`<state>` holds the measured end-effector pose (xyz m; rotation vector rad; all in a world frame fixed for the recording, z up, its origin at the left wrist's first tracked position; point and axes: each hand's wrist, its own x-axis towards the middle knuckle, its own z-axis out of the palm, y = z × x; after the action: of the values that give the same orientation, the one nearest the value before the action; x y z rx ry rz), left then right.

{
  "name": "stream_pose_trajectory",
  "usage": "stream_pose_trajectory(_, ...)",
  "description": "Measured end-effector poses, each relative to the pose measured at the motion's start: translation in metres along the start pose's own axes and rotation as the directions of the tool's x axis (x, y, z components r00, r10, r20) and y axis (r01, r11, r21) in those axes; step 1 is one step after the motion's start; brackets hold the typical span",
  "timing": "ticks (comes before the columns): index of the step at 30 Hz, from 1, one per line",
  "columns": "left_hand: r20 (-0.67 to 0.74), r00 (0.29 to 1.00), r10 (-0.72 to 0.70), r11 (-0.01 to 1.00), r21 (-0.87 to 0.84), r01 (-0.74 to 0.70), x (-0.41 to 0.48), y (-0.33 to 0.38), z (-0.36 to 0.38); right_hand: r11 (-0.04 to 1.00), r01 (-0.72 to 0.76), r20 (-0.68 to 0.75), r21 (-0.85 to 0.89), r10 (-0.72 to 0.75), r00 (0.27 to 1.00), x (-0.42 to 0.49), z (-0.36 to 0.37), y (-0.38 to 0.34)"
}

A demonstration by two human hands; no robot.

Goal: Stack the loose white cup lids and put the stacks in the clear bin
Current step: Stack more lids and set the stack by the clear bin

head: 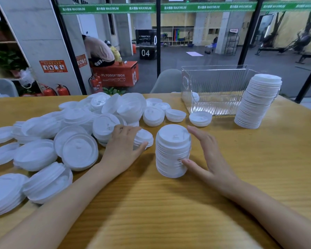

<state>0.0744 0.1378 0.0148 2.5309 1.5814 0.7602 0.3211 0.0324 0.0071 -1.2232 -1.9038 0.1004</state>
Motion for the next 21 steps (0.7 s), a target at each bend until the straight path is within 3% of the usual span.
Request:
stream_pose_trajectory(8,-0.166,0.986,0.009,0.983,-0.179,-0.039,-0.009,-0.001,-0.006,1.000,0.022,-0.028,0.002,-0.022,0.999,-0.003,-0.002,-0.001)
stream_pose_trajectory(14,-0.237,0.968,-0.079,0.881,-0.471,-0.044,-0.017,0.008,-0.028,0.993,0.077,-0.063,-0.088,-0.083,0.995,0.002,-0.009,-0.008)
stream_pose_trajectory(21,-0.227,0.971,-0.074,0.836,-0.545,-0.063,-0.022,0.033,-0.043,0.984,0.096,-0.055,-0.151,-0.105,0.993,-0.004,-0.011,-0.009)
